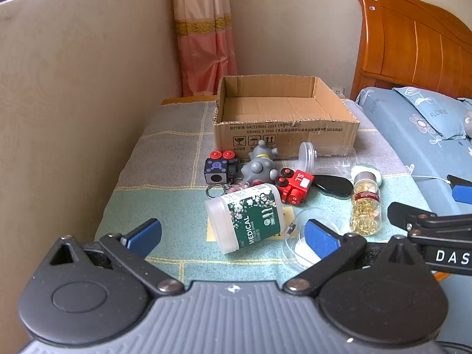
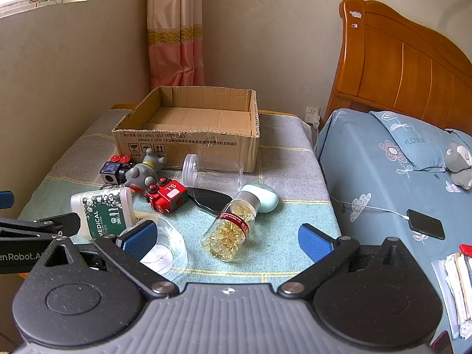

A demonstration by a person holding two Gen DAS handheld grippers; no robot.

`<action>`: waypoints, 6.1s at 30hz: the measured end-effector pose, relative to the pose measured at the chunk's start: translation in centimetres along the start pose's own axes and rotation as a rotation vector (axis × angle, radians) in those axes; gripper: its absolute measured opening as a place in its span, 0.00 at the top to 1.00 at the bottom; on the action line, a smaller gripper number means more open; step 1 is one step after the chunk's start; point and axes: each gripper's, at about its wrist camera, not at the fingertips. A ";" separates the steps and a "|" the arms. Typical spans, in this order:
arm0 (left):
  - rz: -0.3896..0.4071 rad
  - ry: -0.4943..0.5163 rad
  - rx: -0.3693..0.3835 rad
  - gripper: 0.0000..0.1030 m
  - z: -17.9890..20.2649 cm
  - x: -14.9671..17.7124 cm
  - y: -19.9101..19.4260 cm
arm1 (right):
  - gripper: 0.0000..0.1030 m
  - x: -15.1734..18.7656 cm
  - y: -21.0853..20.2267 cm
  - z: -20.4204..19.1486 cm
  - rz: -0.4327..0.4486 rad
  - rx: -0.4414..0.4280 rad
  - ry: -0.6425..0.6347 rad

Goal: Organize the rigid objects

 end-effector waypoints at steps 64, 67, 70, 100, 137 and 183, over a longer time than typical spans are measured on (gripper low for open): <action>-0.111 0.052 0.067 0.01 0.8 -0.7 11.7 | 0.00 2.8 4.6 1.5 0.015 -0.159 -0.107; -0.128 0.036 0.058 0.01 0.5 -0.4 12.2 | 0.00 2.9 4.7 1.6 0.011 -0.161 -0.114; -0.137 0.022 0.070 0.01 -0.1 -0.1 12.0 | 0.00 2.8 4.9 1.6 0.006 -0.165 -0.122; -0.015 0.097 0.060 0.01 -3.9 3.1 11.5 | 0.00 3.2 7.0 -4.1 -0.019 -0.458 -0.396; -0.044 0.158 0.150 0.20 -3.7 1.9 10.4 | 0.21 2.9 11.2 -5.0 -0.145 -0.491 -0.460; -0.139 0.300 0.190 0.20 2.0 -20.6 26.7 | 0.22 -16.7 20.3 2.4 0.032 -0.337 -0.252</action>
Point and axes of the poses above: each gripper's, at about its wrist camera, not at the fingertips, and y roughly the way its jaws point, z to its right, x to its underside, and after that the axes turned 5 degrees about z, right-handed
